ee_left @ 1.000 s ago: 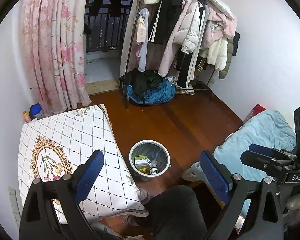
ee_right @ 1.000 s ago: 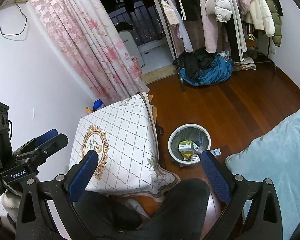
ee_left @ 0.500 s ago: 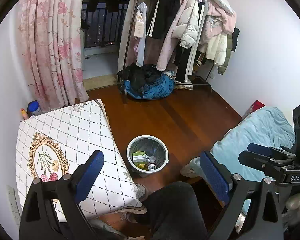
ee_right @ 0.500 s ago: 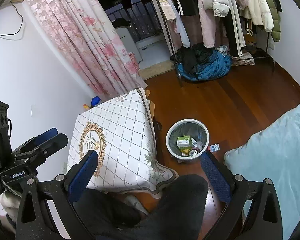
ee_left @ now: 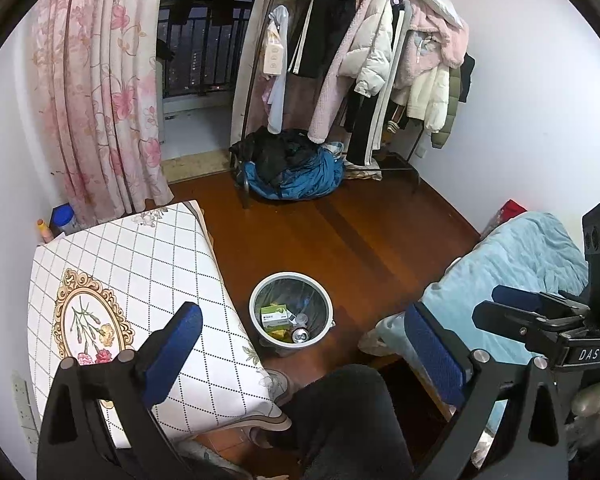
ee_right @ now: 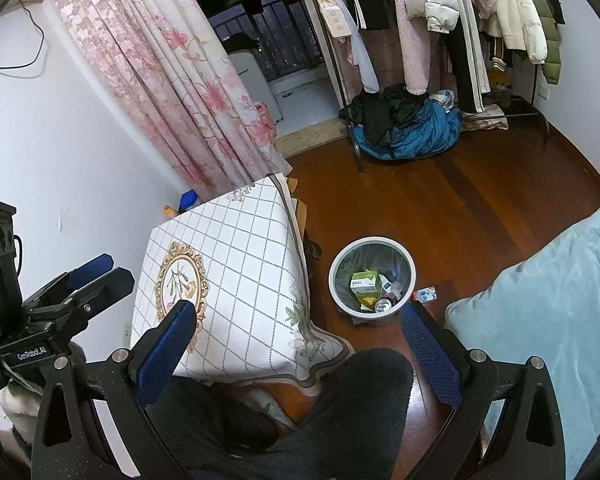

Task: Collect trash

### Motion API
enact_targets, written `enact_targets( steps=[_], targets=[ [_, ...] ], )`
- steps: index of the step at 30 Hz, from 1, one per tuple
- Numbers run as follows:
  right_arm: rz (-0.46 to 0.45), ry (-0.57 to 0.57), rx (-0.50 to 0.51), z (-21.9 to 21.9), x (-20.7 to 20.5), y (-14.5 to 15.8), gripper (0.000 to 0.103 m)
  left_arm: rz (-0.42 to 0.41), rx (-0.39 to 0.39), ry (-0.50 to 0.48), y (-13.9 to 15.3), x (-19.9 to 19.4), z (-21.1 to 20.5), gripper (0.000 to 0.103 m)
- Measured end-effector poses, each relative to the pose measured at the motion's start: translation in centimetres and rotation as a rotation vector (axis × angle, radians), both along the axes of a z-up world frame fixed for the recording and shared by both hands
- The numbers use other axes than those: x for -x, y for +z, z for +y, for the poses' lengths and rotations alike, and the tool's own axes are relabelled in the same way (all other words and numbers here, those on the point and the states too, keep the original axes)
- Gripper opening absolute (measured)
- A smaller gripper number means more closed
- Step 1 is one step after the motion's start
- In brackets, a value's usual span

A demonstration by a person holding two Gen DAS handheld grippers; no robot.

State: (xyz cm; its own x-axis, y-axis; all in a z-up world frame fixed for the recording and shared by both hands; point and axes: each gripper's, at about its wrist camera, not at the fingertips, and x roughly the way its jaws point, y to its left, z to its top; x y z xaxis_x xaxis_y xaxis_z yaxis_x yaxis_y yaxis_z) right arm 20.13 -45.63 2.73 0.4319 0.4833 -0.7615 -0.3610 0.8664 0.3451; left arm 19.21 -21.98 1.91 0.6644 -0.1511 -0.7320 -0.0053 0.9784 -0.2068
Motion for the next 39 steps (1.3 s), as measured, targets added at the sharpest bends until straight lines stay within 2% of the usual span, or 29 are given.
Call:
enact_targets(
  steps=[18, 39],
  targets=[
    [0.016, 0.014, 0.007, -0.08, 0.1, -0.91, 0.103, 0.017, 0.012, -0.01, -0.46, -0.25, -0.53, 0.103],
    [0.02, 0.019, 0.014, -0.46, 0.04, -0.64, 0.103, 0.01, 0.026, -0.006, -0.19, -0.24, -0.72, 0.103]
  ],
)
